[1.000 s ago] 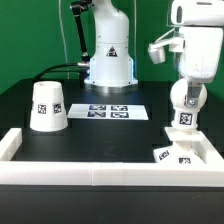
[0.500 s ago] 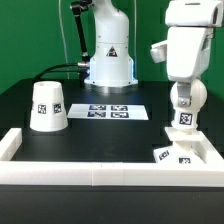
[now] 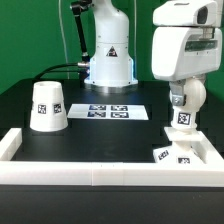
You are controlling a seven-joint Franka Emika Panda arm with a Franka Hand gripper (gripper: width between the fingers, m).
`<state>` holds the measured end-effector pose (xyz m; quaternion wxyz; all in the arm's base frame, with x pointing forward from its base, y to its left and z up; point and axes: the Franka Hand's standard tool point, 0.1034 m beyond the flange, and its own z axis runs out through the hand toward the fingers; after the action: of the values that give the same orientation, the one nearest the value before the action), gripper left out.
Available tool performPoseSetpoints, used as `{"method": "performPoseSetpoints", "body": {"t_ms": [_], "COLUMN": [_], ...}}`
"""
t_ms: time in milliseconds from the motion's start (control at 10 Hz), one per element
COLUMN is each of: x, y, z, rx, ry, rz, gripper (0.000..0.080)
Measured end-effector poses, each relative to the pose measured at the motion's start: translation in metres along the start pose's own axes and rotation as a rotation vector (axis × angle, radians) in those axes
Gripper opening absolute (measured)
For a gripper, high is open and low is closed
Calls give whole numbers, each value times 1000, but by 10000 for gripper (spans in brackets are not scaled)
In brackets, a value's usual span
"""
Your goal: Assemble lamp
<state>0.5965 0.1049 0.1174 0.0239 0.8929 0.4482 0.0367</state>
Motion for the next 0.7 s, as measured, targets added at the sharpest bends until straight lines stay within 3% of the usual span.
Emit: {"method": "performPoseSetpoints", "body": {"t_ms": [300, 700], "x": [-1, 0], "y": [1, -1], "z": [0, 0], "rx": [0, 26], "ry": [0, 6], "rz": [45, 508], "gripper": [577, 579]}}
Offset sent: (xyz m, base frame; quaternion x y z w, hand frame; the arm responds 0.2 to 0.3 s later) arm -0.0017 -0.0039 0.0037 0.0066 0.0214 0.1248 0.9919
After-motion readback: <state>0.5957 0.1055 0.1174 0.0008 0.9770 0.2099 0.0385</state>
